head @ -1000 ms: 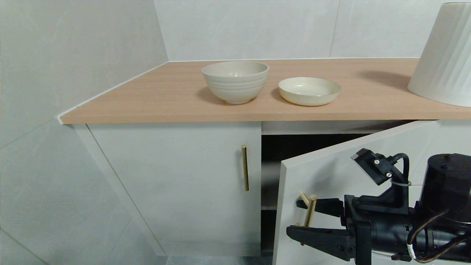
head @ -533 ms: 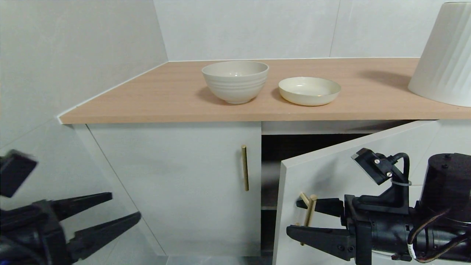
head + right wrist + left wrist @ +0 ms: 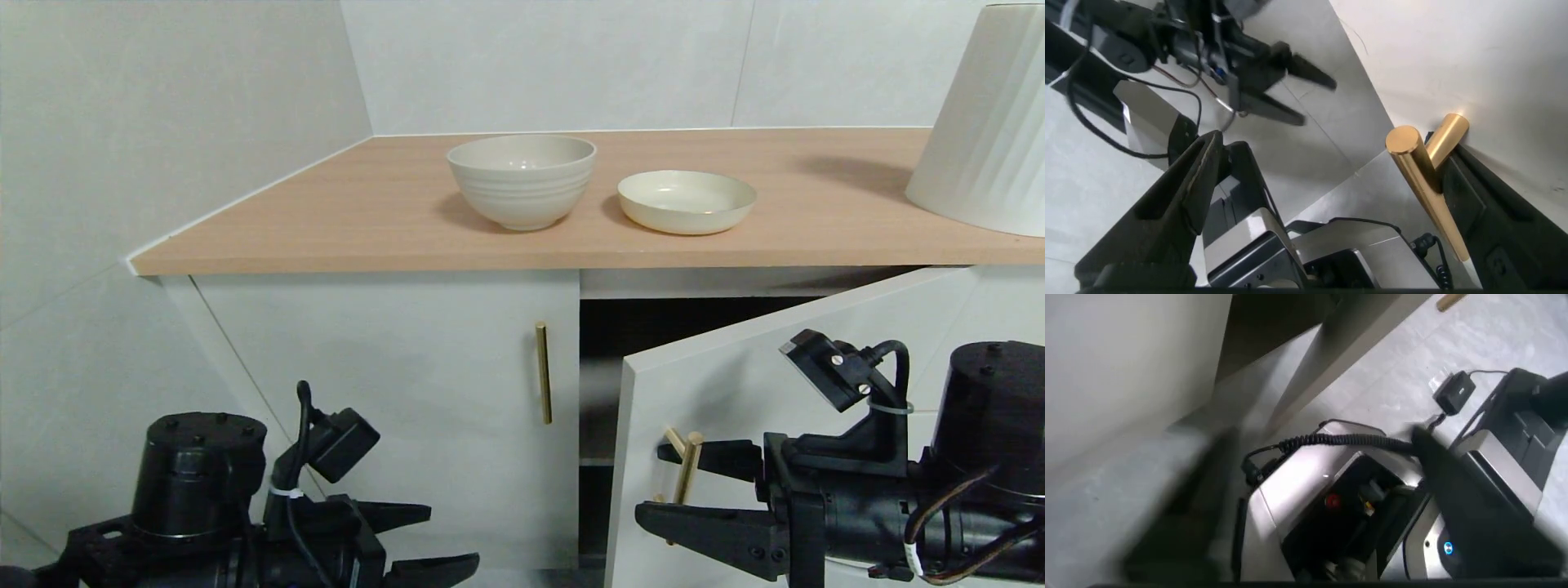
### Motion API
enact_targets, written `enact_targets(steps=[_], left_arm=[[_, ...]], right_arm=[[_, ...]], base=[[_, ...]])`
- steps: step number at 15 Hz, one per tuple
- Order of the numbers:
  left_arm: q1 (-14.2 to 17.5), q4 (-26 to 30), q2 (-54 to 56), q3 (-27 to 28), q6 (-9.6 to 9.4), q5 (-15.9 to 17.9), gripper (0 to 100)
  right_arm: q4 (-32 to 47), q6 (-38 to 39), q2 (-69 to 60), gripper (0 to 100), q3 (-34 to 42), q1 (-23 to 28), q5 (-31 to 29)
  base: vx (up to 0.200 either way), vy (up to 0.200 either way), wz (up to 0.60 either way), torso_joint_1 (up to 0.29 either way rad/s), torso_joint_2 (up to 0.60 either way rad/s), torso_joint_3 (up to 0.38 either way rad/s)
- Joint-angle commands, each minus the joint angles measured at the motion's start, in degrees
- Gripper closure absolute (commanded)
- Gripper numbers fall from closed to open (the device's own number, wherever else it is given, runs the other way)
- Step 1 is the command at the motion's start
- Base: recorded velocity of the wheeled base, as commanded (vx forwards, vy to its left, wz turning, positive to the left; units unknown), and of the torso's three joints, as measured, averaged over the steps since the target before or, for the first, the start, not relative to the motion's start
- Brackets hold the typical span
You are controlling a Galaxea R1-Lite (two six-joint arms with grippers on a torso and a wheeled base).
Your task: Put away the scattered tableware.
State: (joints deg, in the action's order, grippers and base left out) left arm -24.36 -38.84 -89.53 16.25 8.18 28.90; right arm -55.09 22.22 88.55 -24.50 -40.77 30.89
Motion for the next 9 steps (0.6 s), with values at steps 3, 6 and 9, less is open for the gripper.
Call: enact_targets(steps=[3, 6, 9], left_arm=[[-1.0, -3.5, -4.6, -0.3, 0.43, -0.6, 100], [-1.7, -7.7, -4.2, 0.2, 1.49, -2.2, 100], [-7.5, -13.6, -6.5, 4.9, 9.31, -3.6, 100]], right_arm=[[0.2, 0.0, 0.2, 0, 0.0, 0.0, 0.0], [0.2, -0.1, 0.4, 0, 0.2, 0.0, 0.0], [0.2, -0.3, 0.3, 0, 0.4, 0.0, 0.0]], base=[[0.000, 0.000, 0.00, 0.000, 0.00, 0.000], [0.000, 0.000, 0.00, 0.000, 0.00, 0.000], [0.000, 0.000, 0.00, 0.000, 0.00, 0.000]])
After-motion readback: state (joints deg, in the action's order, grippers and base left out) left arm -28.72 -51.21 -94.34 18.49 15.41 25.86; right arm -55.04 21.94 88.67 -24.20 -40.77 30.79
